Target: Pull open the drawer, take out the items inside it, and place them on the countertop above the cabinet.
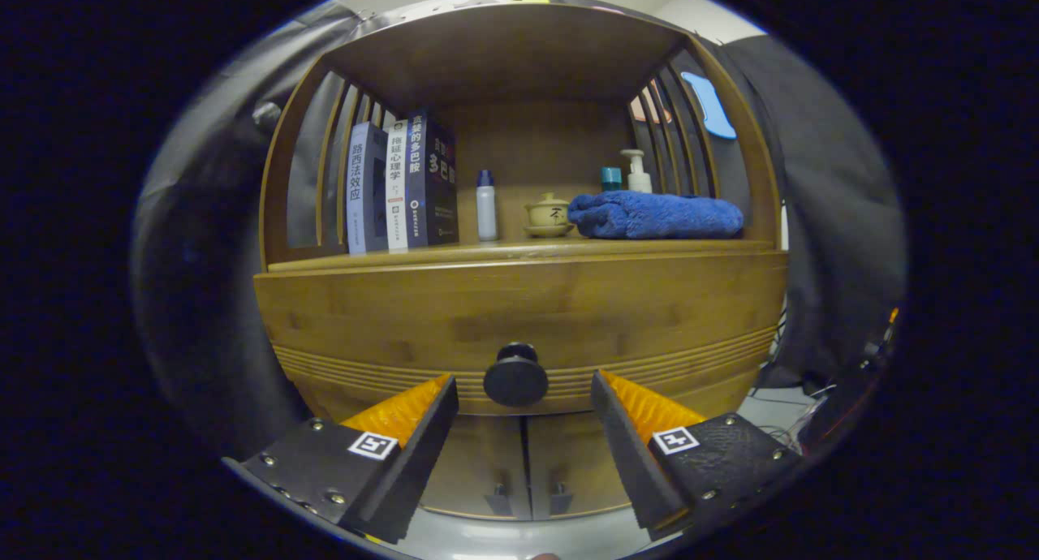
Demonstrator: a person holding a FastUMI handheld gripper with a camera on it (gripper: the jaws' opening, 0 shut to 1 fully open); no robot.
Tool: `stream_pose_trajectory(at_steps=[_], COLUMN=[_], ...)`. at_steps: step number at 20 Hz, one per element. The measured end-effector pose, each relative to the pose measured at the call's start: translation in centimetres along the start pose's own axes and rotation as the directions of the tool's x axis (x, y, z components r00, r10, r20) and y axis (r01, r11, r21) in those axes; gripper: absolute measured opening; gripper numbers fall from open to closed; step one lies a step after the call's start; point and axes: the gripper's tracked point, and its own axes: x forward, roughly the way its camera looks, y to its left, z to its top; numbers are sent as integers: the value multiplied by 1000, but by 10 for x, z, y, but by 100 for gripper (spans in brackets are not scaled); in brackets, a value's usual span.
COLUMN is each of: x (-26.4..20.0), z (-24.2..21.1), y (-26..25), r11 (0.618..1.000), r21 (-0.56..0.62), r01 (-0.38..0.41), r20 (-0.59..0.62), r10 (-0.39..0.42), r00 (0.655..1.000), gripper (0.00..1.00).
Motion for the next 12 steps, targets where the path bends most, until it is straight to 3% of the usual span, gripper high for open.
stream_pose_trajectory(at_steps=[4, 7, 10, 12], x=[28, 26, 26, 31], z=[-7, 0, -1, -5], y=[1, 0, 2, 1], r11=[1000, 998, 1000, 999], r21=[-23, -44, -1, -50], r01=[6, 38, 20, 13], r20=[-19, 36, 31, 42], r10=[-7, -37, -20, -11], r00=[1000, 999, 999, 999], gripper=[48, 46, 44, 44])
